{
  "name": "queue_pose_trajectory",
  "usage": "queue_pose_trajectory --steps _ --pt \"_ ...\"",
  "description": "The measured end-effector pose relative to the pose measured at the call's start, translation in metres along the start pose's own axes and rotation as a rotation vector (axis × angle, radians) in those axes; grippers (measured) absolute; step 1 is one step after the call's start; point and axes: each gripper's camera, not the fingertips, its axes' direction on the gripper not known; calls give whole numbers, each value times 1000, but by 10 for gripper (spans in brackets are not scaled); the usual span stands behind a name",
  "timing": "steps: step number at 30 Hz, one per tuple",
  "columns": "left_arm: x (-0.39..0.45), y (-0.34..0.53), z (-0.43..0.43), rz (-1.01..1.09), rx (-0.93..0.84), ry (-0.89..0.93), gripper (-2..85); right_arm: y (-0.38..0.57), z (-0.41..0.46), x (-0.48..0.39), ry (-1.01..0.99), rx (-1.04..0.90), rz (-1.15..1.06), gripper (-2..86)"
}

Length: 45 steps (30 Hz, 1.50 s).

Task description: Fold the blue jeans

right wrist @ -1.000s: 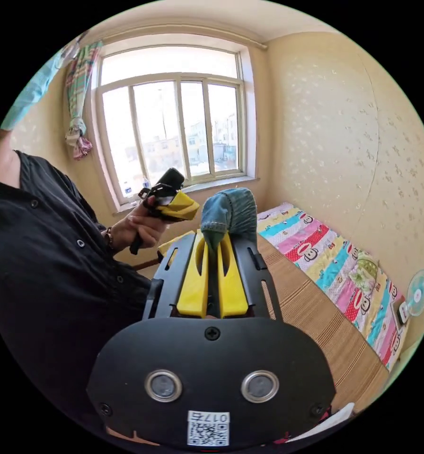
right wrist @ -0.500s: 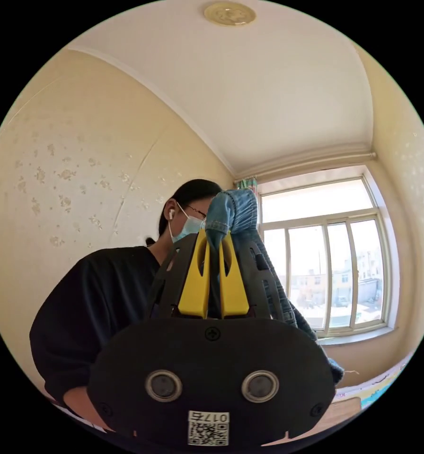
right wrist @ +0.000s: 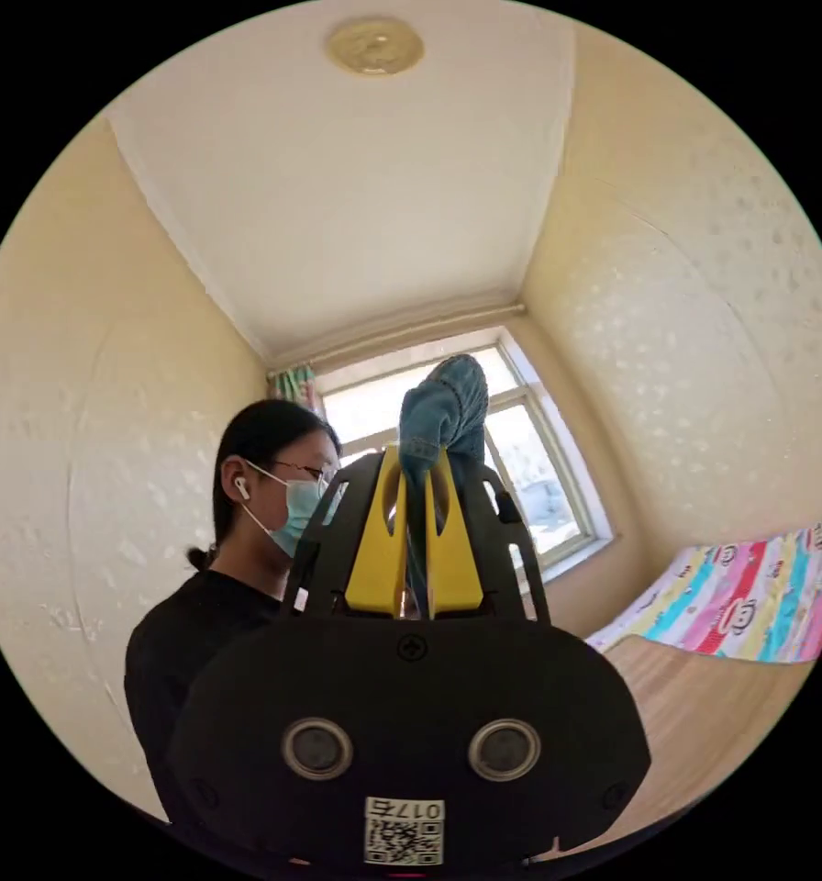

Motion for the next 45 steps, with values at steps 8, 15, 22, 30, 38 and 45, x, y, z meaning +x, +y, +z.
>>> queue_pose_trajectory --steps 8,15,22,30,38,45 --pt "-127 -60 71 -251 -282 -524 8 -63 56 102 668 -161 -42 9" --pt "-427 -85 114 -504 -542 -932 103 -87 161 426 1282 -397 130 56" --pt "-485 95 -7 -779 -868 -1019 112 111 104 508 1136 -569 300 71" --pt "-451 329 -143 -1297 -1204 -1011 103 458 37 528 912 -1097 941 63" --pt "-457 329 -188 -1159 -1330 -989 102 559 116 506 617 -1368 958 83" --pt "-474 283 -243 -1012 -1296 -1031 103 614 211 512 502 -1438 914 127"
